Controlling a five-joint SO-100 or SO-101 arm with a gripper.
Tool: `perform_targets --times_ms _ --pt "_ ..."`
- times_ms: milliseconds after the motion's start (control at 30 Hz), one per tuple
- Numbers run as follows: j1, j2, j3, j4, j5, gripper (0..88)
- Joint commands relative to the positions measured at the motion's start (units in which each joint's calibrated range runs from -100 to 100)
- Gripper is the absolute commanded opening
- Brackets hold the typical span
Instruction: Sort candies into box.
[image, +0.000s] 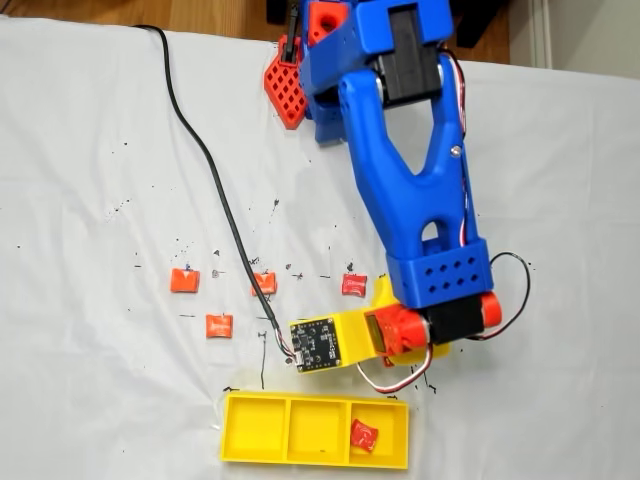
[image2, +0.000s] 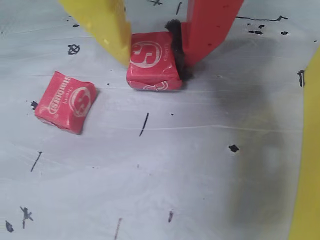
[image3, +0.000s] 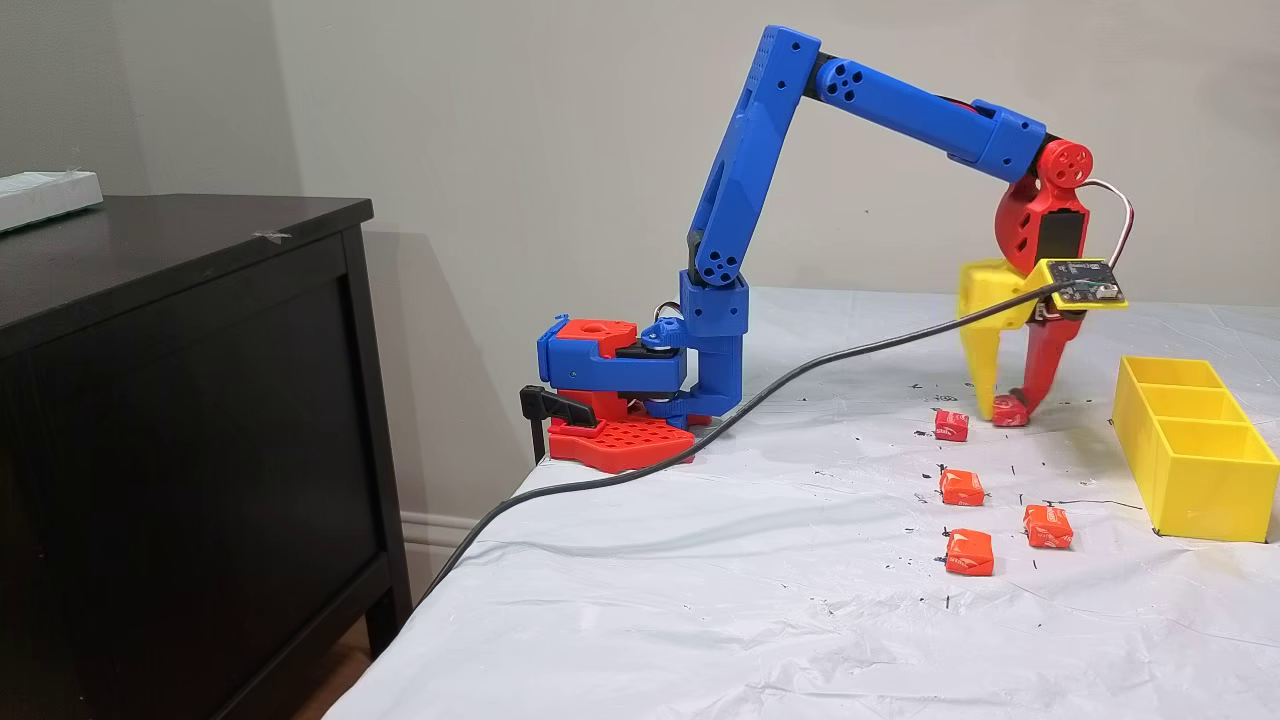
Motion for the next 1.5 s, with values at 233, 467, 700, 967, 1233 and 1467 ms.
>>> perform_targets --times_ms 233,467,700,967,1233,1467 --pt "7.1 -13.4 -22.6 9.3 1.5 0.2" --pt "11.5 -8.8 -34.0 8.7 1.4 0.2" --pt "13.3 19.5 -77.1 28.2 0.9 0.1" --pt "13.6 25.1 -82.7 29.7 2.7 0.1" --pt "13.7 27.2 -81.7 28.3 2.5 0.1" --pt "13.8 28.2 -79.6 27.3 2.9 0.1"
